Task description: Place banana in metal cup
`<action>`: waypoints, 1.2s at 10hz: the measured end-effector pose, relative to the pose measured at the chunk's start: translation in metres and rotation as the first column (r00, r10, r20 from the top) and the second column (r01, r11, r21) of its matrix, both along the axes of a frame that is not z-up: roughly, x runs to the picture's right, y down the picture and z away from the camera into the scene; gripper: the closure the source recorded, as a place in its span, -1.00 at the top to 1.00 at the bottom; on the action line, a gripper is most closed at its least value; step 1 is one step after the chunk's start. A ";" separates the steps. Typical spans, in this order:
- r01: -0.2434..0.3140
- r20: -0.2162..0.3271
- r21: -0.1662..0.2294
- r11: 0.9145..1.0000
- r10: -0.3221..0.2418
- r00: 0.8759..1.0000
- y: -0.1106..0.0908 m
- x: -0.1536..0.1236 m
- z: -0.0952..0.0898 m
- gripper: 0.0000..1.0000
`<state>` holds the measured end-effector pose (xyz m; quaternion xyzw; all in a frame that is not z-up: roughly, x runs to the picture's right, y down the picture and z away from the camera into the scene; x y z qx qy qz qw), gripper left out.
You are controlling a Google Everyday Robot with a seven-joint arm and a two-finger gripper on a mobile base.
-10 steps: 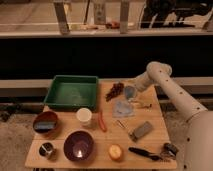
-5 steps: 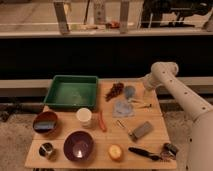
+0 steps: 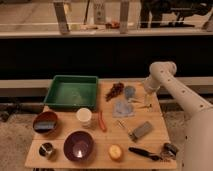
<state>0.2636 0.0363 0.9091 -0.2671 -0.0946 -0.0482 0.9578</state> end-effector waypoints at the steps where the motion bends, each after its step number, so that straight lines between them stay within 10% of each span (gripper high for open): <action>1: -0.003 0.011 -0.024 1.000 0.003 1.000 0.006 0.001 -0.003 0.60; 6: -0.048 0.061 -0.114 0.992 0.055 0.997 0.042 -0.003 0.016 0.59; 12: -0.034 0.073 -0.148 0.988 0.045 0.996 0.064 -0.013 0.035 -0.50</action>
